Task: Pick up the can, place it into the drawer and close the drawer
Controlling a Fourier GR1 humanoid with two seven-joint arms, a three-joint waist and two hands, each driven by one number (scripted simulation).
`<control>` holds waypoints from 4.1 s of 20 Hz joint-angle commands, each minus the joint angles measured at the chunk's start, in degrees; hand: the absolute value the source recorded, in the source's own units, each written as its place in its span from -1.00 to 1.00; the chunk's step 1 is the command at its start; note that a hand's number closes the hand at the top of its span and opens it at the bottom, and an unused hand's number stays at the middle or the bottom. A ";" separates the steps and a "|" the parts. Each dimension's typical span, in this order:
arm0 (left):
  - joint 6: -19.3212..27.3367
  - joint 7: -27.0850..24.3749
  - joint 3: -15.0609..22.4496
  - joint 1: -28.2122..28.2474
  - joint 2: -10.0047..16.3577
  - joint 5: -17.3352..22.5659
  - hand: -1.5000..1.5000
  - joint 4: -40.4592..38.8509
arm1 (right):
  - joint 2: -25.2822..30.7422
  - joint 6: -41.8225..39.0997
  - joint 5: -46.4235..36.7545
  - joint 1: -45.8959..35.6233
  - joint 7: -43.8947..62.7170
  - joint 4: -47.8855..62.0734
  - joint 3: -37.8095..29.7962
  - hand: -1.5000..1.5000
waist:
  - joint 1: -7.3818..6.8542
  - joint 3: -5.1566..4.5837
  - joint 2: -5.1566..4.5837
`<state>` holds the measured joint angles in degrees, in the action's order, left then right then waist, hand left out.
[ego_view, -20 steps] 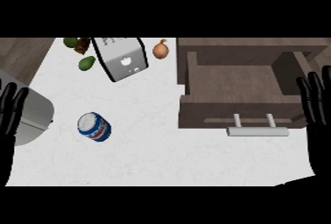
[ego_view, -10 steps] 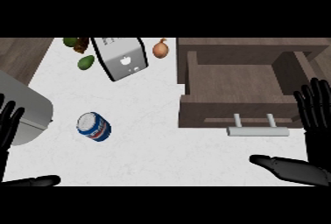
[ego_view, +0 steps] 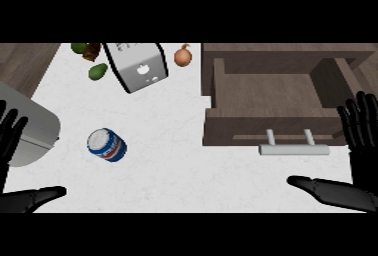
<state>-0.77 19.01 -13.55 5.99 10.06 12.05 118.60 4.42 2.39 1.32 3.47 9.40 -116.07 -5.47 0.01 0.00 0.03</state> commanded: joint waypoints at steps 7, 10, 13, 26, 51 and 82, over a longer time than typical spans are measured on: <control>2.11 -4.26 5.16 -1.82 -5.28 -7.77 -1.00 -8.60 | -0.34 -2.56 1.81 4.08 -1.31 -3.28 -1.71 -1.00 | 0.13 -0.01 -0.01; 0.90 -10.37 6.82 1.96 -6.85 -10.15 -1.00 -11.99 | -0.72 -4.11 2.33 6.41 -5.98 -1.50 -2.80 -1.00 | 0.10 0.00 0.00; 2.22 -12.56 8.25 4.64 -8.18 -13.05 -1.00 -12.19 | 1.43 -5.35 4.75 8.54 -0.34 -8.24 -4.81 -1.00 | 0.18 -0.01 0.05; 4.25 -28.27 4.28 0.62 -8.83 -12.86 -1.00 -34.80 | 2.29 -4.72 6.23 3.28 4.25 -8.31 -8.59 -1.00 | 0.07 -0.02 -0.02; 0.68 -54.51 -5.17 -21.27 -0.44 -8.79 -1.00 -85.84 | 3.33 -6.05 8.73 -0.81 11.92 -12.05 -12.85 -1.00 | 0.50 -0.09 -0.21; -0.97 -60.04 -2.72 -41.29 -7.42 -7.52 1.00 -101.08 | -0.97 -8.12 3.82 4.87 9.23 -16.80 -10.05 -1.00 | 0.76 -0.05 -0.15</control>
<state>-4.30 -40.34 -16.46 -34.65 6.41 4.04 17.21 3.97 -6.23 5.67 7.64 16.62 -129.94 -16.35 0.86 -0.04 -0.18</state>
